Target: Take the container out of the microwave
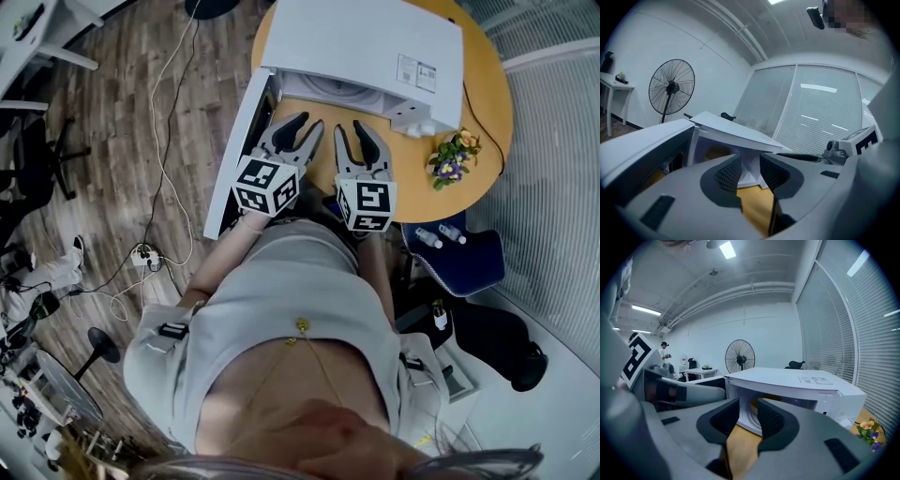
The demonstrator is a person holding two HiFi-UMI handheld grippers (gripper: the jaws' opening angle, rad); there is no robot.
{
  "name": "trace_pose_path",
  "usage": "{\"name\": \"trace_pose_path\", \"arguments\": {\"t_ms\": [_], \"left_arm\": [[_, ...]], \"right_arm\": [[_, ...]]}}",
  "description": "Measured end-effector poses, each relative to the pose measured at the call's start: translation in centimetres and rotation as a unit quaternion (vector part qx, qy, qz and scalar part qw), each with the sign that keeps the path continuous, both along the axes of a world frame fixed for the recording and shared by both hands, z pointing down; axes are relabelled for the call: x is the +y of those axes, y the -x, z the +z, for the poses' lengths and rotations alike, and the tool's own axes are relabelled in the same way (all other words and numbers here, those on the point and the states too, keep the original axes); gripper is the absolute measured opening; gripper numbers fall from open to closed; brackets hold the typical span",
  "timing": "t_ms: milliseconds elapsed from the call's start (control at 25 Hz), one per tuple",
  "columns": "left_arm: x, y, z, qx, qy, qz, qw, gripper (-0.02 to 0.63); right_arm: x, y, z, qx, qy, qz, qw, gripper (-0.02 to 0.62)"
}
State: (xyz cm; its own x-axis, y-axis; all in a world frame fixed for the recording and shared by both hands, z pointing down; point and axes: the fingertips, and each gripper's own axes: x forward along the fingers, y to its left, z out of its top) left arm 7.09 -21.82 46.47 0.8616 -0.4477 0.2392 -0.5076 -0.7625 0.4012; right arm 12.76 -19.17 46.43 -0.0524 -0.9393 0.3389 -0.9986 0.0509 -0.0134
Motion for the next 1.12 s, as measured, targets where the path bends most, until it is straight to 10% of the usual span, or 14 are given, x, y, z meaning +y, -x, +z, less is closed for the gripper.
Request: {"name": "trace_pose_path", "arguments": {"t_ms": [1120], "left_arm": [[-2.4, -0.3, 2.1, -0.019, -0.002, 0.004, 0.9998, 0.126]], "right_arm": [[-5.9, -0.2, 4.6, 0.01, 0.048, -0.04, 0.998, 0.129]]}}
